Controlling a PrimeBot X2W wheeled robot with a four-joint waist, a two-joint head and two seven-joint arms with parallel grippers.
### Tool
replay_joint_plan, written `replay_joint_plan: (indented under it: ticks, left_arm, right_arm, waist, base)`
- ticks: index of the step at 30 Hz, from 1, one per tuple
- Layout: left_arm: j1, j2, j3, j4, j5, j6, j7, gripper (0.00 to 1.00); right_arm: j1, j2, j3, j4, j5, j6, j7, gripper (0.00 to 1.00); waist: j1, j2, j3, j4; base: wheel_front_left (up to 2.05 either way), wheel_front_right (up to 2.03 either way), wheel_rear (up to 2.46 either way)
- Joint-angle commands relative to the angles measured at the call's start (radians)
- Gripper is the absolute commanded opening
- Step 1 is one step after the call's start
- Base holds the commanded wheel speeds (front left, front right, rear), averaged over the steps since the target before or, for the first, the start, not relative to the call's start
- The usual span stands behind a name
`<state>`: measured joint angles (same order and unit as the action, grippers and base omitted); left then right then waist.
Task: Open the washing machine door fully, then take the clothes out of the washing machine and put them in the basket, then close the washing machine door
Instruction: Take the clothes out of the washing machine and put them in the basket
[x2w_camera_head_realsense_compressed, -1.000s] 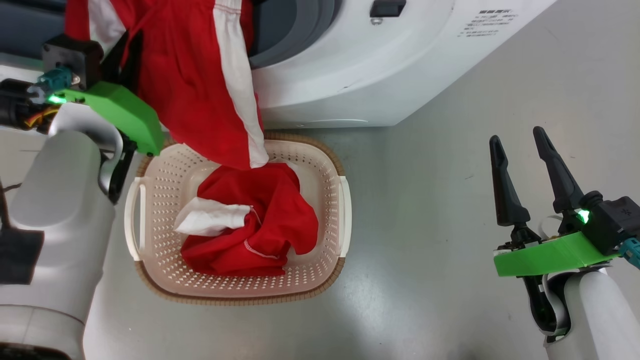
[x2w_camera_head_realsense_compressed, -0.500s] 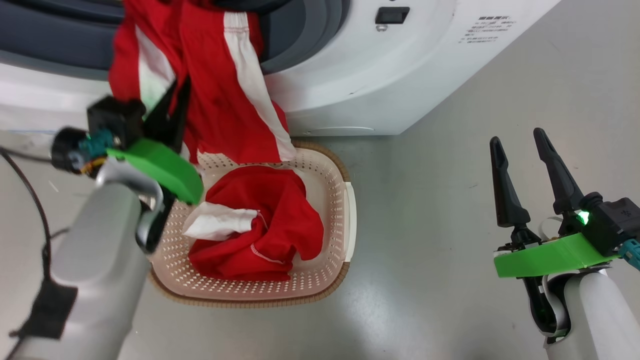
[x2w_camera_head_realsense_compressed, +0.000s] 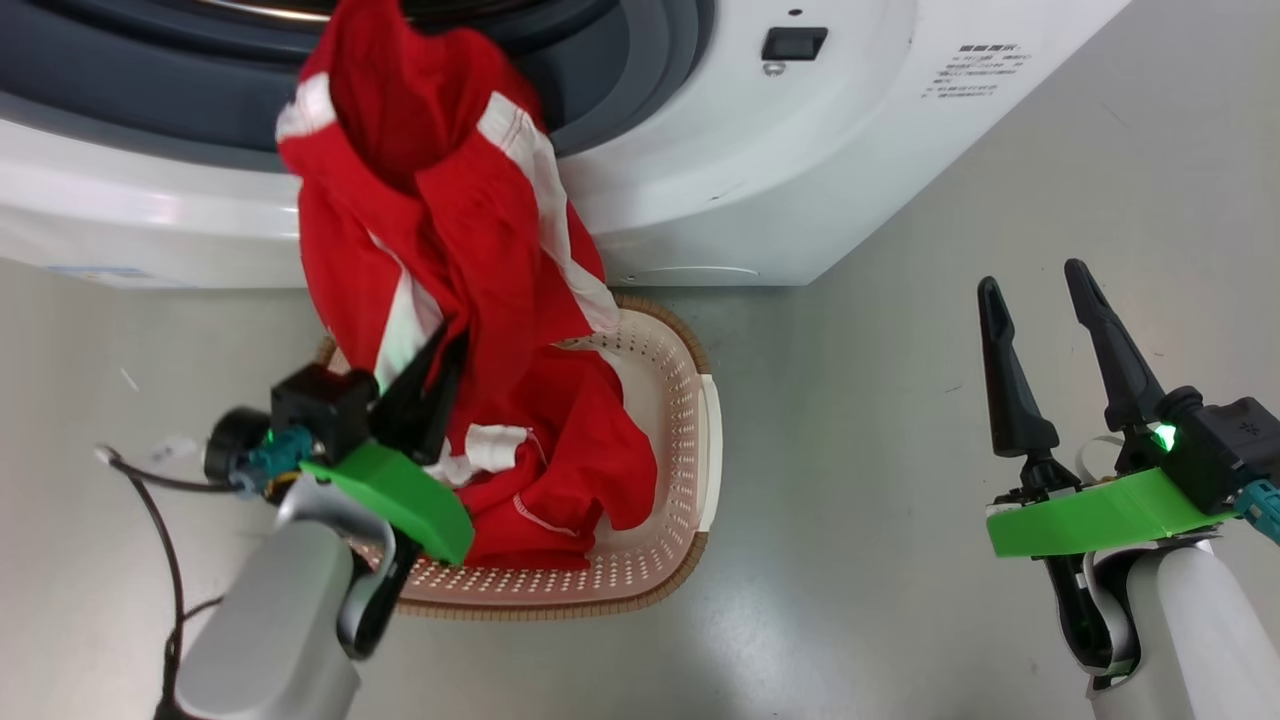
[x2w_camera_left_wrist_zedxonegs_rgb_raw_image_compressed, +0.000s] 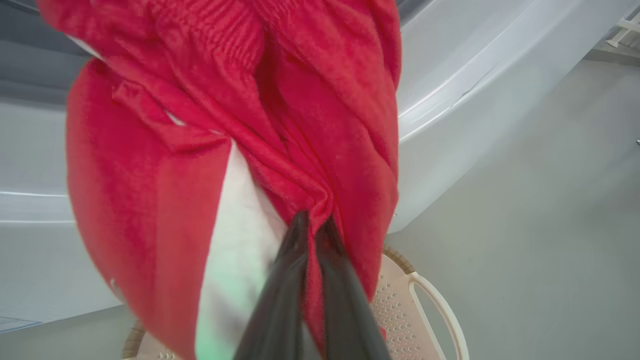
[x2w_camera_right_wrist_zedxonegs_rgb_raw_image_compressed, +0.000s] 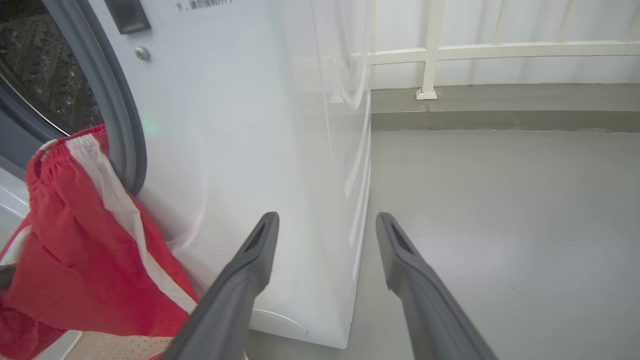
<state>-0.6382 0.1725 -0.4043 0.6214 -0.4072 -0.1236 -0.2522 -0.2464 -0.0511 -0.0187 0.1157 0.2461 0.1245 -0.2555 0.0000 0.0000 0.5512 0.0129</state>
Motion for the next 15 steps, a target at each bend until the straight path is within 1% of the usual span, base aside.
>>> replay_joint_plan:
  ticks: [1,9,15]
  left_arm:
    - [0.035,0.023,0.019,-0.019,-0.012,0.003,-0.002,0.0]
    - [0.087,0.01,0.004,0.018,-0.03,0.003,0.009,0.0]
    - [0.092,-0.009,-0.029,0.114,-0.034,0.0,0.025,0.0]
  right_arm:
    - [0.032,0.001,0.025,-0.02,-0.002,0.006,-0.006,1.0]
    - [0.025,0.001,0.026,-0.021,0.0,0.006,-0.006,1.0]
    - [0.017,0.001,0.028,-0.019,0.002,0.006,-0.006,1.0]
  waist:
    - [0.0,0.0,0.001,0.0]
    - [0.0,0.0,0.011,-0.003]
    - [0.0,0.0,0.02,-0.008]
  base:
    - [0.0,0.0,0.0]
    - [0.0,0.0,0.0]
    - [0.0,0.0,0.0]
